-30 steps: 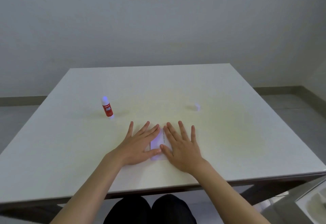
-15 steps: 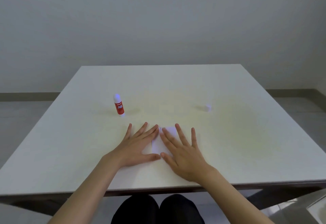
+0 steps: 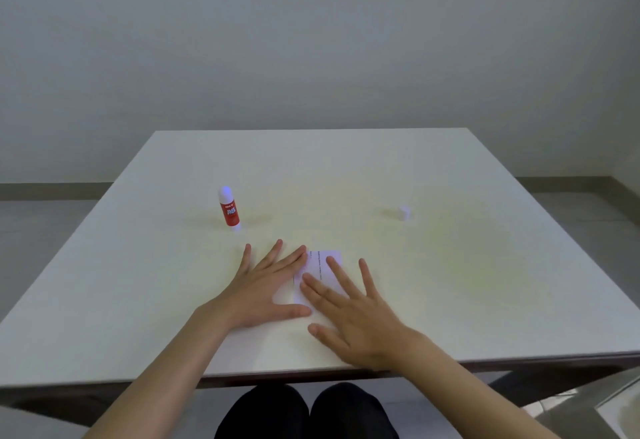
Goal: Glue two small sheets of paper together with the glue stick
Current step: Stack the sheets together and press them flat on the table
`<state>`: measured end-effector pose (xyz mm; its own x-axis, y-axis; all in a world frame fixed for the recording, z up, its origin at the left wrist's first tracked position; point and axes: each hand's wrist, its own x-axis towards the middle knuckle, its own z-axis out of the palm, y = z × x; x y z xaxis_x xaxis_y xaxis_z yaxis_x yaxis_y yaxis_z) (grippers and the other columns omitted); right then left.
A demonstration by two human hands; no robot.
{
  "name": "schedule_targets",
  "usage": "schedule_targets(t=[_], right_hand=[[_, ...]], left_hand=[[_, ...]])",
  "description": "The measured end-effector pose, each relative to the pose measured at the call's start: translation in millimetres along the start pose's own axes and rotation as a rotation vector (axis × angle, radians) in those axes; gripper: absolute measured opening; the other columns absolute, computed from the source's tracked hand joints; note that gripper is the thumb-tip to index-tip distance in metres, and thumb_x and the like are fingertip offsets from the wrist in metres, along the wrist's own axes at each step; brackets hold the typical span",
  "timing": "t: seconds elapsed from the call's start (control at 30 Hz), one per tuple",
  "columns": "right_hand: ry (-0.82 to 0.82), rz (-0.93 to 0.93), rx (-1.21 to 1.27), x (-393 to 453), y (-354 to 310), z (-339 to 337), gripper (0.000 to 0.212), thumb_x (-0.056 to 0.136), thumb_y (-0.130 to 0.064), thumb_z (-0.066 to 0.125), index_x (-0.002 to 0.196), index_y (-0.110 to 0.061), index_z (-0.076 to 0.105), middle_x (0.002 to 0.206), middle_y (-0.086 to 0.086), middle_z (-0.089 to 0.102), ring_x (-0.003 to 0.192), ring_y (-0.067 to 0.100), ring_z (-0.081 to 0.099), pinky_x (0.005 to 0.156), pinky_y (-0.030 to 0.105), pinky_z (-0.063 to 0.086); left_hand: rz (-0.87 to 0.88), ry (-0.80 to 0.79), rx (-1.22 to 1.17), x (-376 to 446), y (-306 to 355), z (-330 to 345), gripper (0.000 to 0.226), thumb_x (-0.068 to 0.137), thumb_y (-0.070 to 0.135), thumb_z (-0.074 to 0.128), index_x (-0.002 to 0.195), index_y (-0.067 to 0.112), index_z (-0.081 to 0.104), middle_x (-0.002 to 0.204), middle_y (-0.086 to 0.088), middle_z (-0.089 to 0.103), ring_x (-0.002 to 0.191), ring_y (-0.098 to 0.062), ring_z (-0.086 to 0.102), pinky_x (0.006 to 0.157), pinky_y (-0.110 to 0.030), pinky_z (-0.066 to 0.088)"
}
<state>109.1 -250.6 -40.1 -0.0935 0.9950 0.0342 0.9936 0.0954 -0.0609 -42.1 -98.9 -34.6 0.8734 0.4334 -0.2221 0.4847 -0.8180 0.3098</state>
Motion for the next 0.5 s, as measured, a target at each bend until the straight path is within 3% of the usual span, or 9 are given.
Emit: schedule_targets(t=[0.07,0.13,0.23,0.4,0.5], right_hand=[[-0.04,0.035,0.038,3,9,-1,0.073,0.085,-0.061,-0.005,0.15,-0.03,0.004,0.157,-0.019,0.0,0.143,0.027,-0.022,0.107,0.053,-0.023],[-0.058,0.11,0.045,13,25,-5,0.079,0.077,-0.063,-0.013,0.149,-0.033,-0.004,0.157,-0.022,-0.006,0.142,0.022,-0.028,0.108,0.051,-0.027],[-0.044,0.177,0.029,22,31,-8,0.086,0.072,-0.064,-0.018,0.15,-0.03,-0.004,0.159,-0.018,-0.004,0.143,0.021,-0.027,0.109,0.051,-0.027],[0.004,-0.041,0.039,-5,-7,4,0.074,0.089,-0.062,-0.001,0.15,-0.023,0.016,0.158,-0.012,0.011,0.144,0.032,-0.012,0.107,0.053,-0.018],[-0.014,0.032,0.055,-8,8,0,0.075,0.084,-0.062,-0.007,0.151,-0.029,0.005,0.158,-0.018,0.002,0.144,0.027,-0.021,0.107,0.051,-0.023]], left_hand=[[0.002,-0.001,0.005,1,0,0,0.098,0.07,0.081,0.031,0.148,0.037,-0.009,0.15,0.032,-0.017,0.141,-0.003,-0.027,0.113,-0.049,-0.023],[0.0,-0.009,0.009,0,1,0,0.101,0.066,0.083,0.027,0.148,0.038,-0.01,0.15,0.031,-0.017,0.14,-0.003,-0.028,0.113,-0.049,-0.023],[-0.002,-0.004,0.014,-1,1,1,0.101,0.067,0.083,0.028,0.149,0.037,-0.009,0.152,0.03,-0.016,0.14,-0.003,-0.027,0.113,-0.049,-0.023],[0.01,-0.002,-0.007,-1,1,0,0.101,0.068,0.082,0.033,0.149,0.036,-0.009,0.148,0.032,-0.018,0.141,-0.005,-0.027,0.112,-0.047,-0.024],[0.0,-0.02,0.016,1,0,0,0.103,0.068,0.082,0.032,0.148,0.036,-0.011,0.149,0.03,-0.02,0.141,-0.005,-0.027,0.113,-0.048,-0.023]])
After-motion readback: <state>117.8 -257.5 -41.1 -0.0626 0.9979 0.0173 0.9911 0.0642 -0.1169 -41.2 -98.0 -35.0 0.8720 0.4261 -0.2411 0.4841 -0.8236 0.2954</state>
